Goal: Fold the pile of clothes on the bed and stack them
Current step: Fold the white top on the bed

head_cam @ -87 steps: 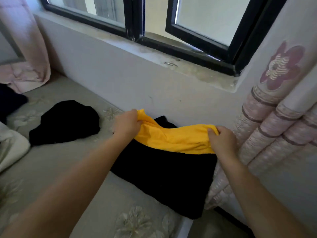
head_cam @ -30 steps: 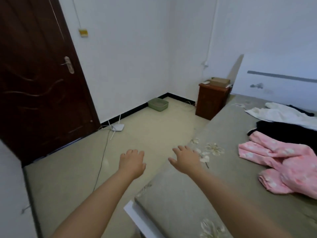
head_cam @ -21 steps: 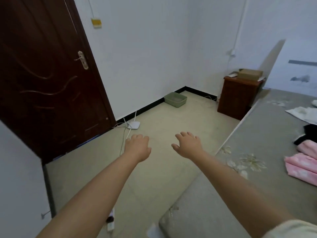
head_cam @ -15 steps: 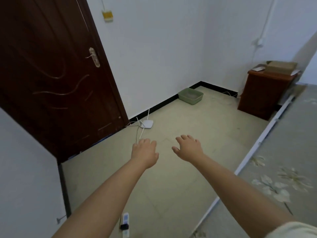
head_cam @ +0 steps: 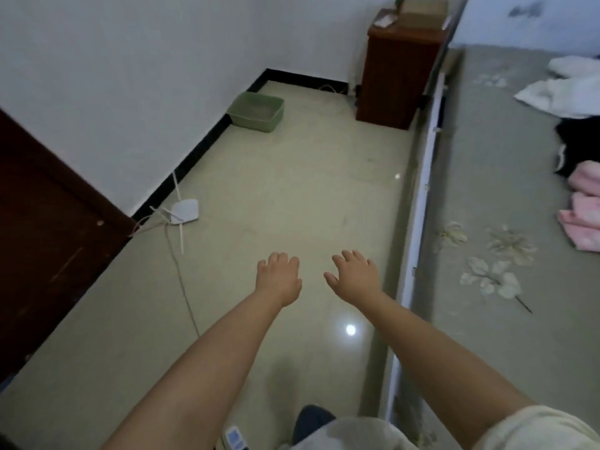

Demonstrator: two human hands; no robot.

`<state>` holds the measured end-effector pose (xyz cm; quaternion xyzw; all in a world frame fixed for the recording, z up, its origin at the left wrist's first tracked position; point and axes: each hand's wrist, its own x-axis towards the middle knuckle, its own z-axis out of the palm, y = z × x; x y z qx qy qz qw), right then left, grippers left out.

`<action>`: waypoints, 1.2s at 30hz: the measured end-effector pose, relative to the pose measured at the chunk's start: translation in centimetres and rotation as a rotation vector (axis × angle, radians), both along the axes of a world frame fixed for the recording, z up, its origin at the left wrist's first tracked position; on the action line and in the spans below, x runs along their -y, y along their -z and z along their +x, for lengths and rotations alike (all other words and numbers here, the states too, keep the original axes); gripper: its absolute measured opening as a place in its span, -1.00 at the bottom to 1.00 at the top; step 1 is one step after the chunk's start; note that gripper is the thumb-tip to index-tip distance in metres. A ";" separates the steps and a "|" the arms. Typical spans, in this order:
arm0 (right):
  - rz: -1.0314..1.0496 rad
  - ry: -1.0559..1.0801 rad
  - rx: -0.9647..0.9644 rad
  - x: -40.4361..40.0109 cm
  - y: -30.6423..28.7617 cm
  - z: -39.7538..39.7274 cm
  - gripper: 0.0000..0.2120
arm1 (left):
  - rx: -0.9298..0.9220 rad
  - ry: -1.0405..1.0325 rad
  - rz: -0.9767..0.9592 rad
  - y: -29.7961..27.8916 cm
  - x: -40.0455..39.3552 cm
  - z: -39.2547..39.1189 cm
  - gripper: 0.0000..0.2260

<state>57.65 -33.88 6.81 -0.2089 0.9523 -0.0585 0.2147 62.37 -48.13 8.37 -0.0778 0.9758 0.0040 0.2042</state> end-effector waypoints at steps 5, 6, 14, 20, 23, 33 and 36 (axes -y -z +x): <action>0.022 0.229 -0.018 -2.3 0.5 -10.0 -0.54 | -0.071 0.164 0.055 0.5 -0.5 -12.9 -0.58; 0.016 0.262 -0.043 -2.6 0.4 -12.6 -0.54 | -0.105 0.189 0.054 0.3 -0.5 -15.7 -0.57; -0.088 0.408 -0.331 -3.5 -3.3 -32.9 -0.54 | -0.373 0.344 0.047 -3.2 -0.4 -37.8 -0.57; 0.014 0.585 -0.258 -6.6 -1.1 -45.3 -0.54 | -0.297 0.359 0.002 -1.5 -0.4 -53.0 -0.57; 0.057 0.726 -0.193 -8.9 0.2 -51.7 -0.55 | -0.260 0.440 0.000 -0.7 -1.7 -62.2 -0.58; 0.187 1.252 -0.161 -25.0 -1.6 -64.2 -0.53 | -0.251 0.983 0.061 -0.7 -21.5 -86.1 -0.66; 0.239 1.379 -0.140 -31.0 -0.7 -65.6 -0.58 | -0.276 1.149 0.082 -0.1 -30.0 -90.1 -0.69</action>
